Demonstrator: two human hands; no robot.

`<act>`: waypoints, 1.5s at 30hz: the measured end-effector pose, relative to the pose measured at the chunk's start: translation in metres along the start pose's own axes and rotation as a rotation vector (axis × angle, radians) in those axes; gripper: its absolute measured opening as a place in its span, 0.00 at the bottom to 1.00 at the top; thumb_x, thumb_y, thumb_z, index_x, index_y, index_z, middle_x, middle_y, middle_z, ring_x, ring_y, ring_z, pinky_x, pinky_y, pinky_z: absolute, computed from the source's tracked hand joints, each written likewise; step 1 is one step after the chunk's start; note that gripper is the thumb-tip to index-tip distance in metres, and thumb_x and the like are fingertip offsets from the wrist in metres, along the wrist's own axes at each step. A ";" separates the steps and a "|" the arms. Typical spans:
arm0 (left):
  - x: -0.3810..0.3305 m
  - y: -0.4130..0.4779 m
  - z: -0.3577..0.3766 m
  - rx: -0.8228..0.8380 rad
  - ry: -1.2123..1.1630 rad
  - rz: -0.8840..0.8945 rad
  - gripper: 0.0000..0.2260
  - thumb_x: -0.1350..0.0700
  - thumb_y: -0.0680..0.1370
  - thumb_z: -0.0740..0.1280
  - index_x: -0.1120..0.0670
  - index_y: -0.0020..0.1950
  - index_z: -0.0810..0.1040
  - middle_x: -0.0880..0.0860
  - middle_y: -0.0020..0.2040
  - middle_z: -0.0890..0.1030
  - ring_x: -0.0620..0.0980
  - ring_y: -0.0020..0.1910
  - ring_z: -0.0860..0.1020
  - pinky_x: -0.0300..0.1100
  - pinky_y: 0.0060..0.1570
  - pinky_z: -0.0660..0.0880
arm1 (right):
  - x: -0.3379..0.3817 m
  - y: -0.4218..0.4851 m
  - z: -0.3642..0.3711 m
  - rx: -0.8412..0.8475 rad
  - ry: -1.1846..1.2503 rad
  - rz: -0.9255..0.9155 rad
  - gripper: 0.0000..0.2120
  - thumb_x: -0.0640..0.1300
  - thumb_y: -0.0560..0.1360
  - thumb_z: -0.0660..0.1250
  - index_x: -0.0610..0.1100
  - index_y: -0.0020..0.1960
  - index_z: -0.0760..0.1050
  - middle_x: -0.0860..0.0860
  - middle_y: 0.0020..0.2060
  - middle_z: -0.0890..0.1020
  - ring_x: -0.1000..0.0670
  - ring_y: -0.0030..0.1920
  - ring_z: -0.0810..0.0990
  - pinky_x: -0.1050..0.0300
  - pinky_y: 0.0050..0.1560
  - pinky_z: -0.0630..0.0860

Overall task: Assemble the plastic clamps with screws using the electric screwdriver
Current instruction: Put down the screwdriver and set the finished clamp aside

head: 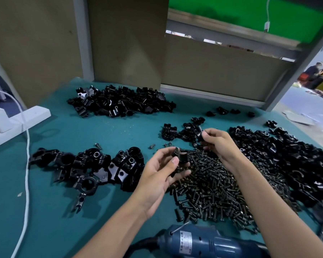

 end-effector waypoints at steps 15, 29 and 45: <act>-0.006 -0.007 -0.003 -0.022 0.142 0.092 0.15 0.57 0.71 0.71 0.58 0.57 0.82 0.56 0.53 0.85 0.52 0.55 0.83 0.43 0.49 0.81 | 0.003 -0.069 0.055 0.406 0.369 0.055 0.18 0.51 0.75 0.67 0.37 0.53 0.82 0.39 0.51 0.83 0.43 0.52 0.81 0.45 0.56 0.78; -0.005 -0.006 -0.005 -0.049 0.018 0.047 0.16 0.57 0.73 0.68 0.63 0.57 0.79 0.56 0.52 0.85 0.50 0.52 0.84 0.39 0.48 0.80 | 0.009 -0.061 0.028 0.001 0.325 -0.024 0.11 0.48 0.73 0.66 0.40 0.49 0.78 0.48 0.43 0.84 0.51 0.43 0.81 0.61 0.43 0.79; -0.002 -0.002 -0.008 -0.025 -0.092 -0.051 0.15 0.57 0.74 0.68 0.65 0.56 0.75 0.61 0.58 0.83 0.57 0.60 0.81 0.47 0.57 0.80 | -0.023 -0.019 -0.057 -0.249 -0.908 0.202 0.11 0.41 0.69 0.78 0.46 0.35 0.76 0.49 0.35 0.80 0.54 0.34 0.74 0.57 0.41 0.72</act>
Point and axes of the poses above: each hand's wrist, its own y-axis towards the middle knuckle, its own z-axis out of the palm, x = y × z, the point moved 2 cm from there along y, towards the middle knuckle
